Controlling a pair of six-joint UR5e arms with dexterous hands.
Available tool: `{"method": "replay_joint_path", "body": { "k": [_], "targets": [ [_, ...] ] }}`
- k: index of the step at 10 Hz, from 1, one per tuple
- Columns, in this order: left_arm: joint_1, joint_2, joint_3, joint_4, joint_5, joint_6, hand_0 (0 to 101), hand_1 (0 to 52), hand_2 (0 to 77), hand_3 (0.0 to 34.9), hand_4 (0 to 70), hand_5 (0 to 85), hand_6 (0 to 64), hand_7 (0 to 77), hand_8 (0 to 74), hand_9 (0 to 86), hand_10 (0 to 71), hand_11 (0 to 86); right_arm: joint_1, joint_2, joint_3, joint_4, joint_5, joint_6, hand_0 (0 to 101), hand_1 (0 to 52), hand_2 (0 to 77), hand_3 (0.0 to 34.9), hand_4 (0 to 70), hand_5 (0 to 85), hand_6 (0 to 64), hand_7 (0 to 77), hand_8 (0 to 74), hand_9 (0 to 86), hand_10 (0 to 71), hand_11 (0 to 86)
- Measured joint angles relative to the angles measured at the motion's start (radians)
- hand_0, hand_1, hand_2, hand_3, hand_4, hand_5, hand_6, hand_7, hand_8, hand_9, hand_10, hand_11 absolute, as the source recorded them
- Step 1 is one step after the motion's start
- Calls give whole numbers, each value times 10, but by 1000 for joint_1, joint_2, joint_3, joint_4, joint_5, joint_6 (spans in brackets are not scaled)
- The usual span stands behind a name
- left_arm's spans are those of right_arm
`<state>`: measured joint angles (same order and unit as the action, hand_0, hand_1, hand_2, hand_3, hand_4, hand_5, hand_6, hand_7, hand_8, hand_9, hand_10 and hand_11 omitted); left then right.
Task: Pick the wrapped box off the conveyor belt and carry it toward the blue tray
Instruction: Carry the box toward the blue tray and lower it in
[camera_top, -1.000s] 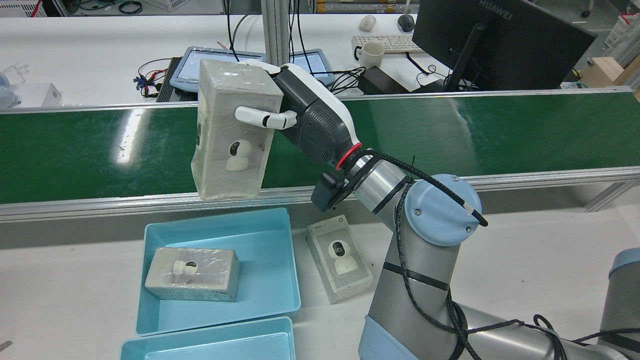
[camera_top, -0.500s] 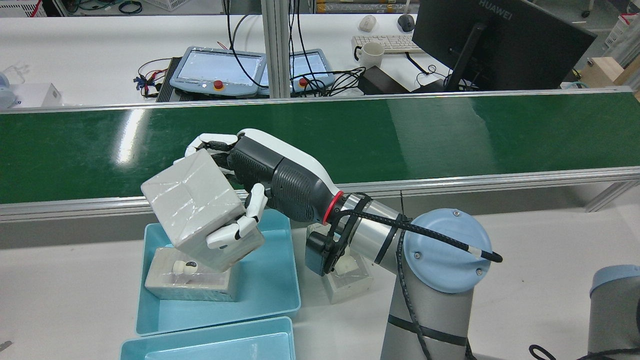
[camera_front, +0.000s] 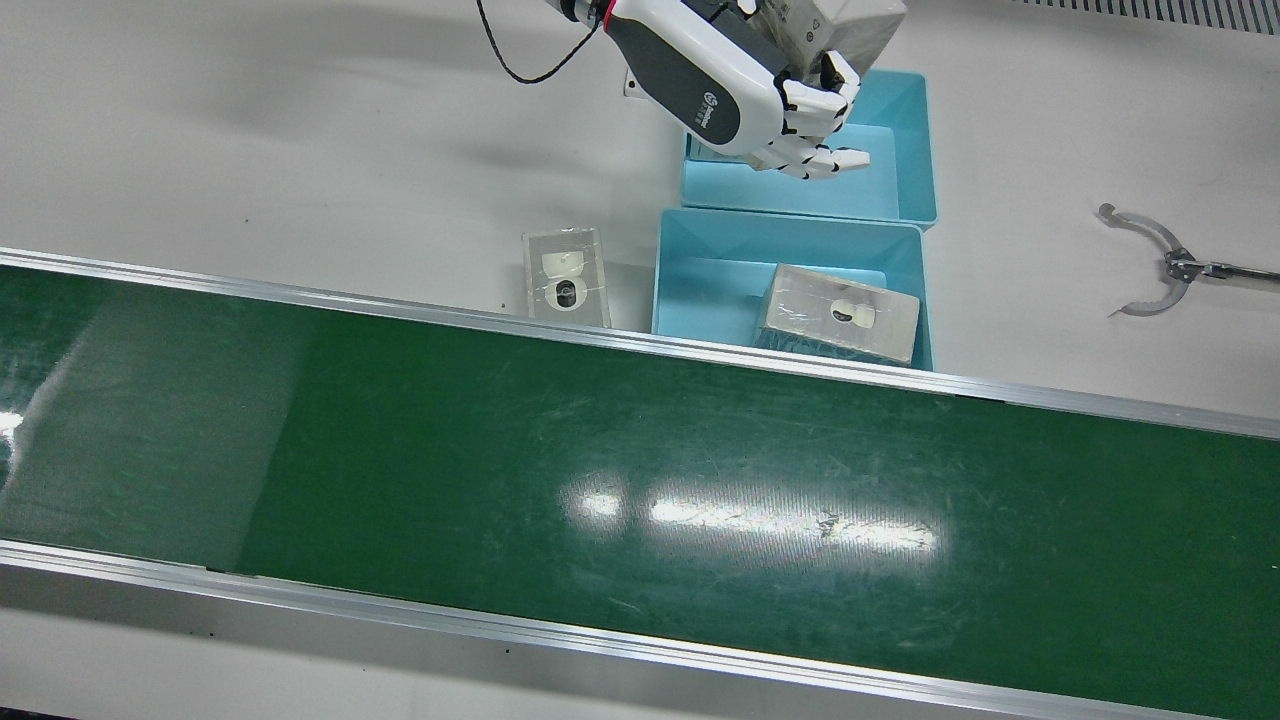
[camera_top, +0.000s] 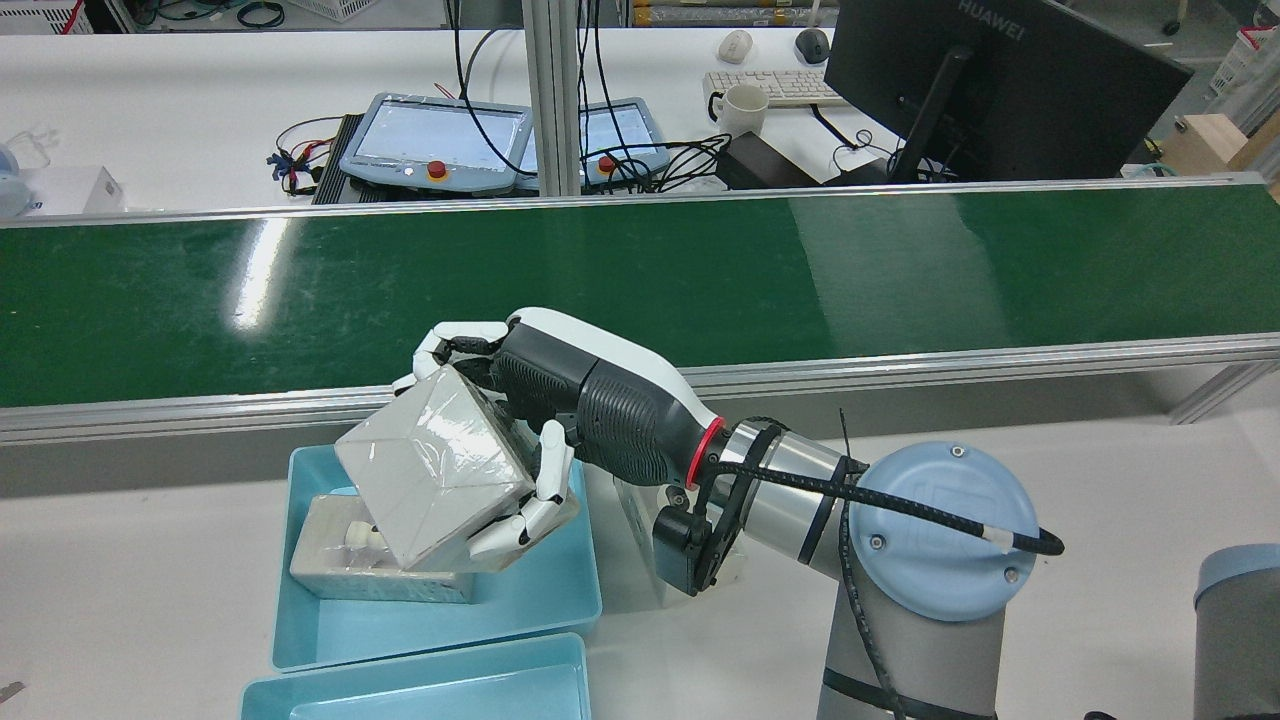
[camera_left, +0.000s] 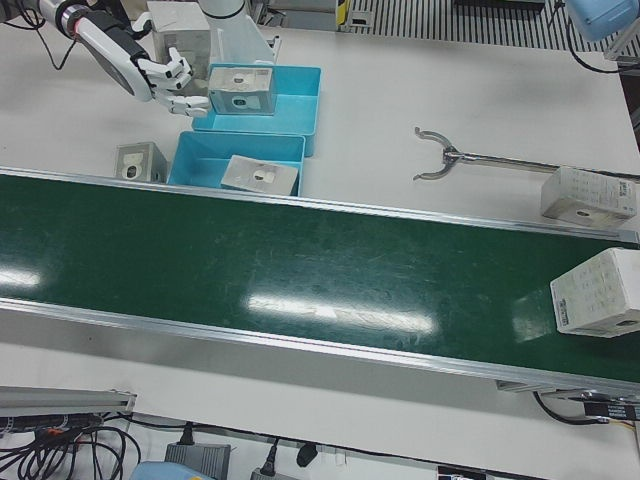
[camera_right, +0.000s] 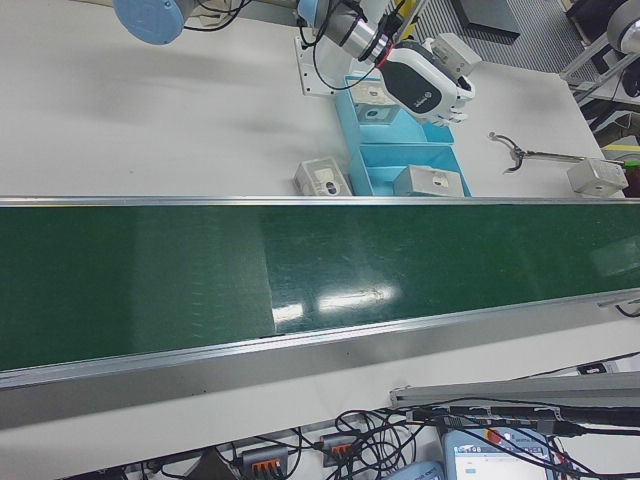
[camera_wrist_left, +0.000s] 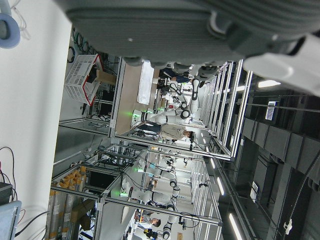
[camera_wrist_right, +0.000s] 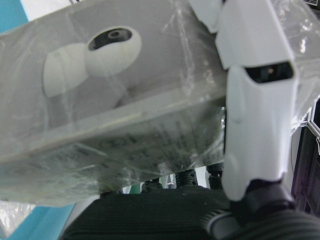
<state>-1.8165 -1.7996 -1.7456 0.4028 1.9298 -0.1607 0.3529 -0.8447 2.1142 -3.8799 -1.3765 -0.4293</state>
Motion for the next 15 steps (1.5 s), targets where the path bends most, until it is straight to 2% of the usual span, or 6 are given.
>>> {"method": "replay_joint_path", "body": {
  "k": [4,5,7,8,9,15],
  "targets": [
    [0,0,0,0,0,0,0,0,11,0,0,5,0,5,5,0,0,0,-63,0,2,4,2,0,505,11,398,228,235,698,175,551,0,71,76,153],
    [0,0,0,0,0,0,0,0,11,0,0,5,0,5,5,0,5,0,-68,0,2,4,2,0,497,11,398,294,131,507,0,196,33,16,0,16],
    [0,0,0,0,0,0,0,0,5,0,0,5,0,5,5,0,0,0,-71,-2,3,5,1,0,455,11,398,293,131,404,0,87,38,16,5,11],
    [0,0,0,0,0,0,0,0,11,0,0,5,0,5,5,0,0,0,-72,-3,2,5,1,0,455,11,398,293,131,404,0,87,38,16,5,11],
    [0,0,0,0,0,0,0,0,5,0,0,5,0,5,0,0,0,0,-72,-3,2,5,1,0,387,115,415,302,147,120,0,147,33,16,5,11],
    [0,0,0,0,0,0,0,0,5,0,0,5,0,5,5,0,5,0,-52,-23,-1,6,-3,1,403,11,16,303,136,87,0,147,55,16,0,5]
  ]
}}
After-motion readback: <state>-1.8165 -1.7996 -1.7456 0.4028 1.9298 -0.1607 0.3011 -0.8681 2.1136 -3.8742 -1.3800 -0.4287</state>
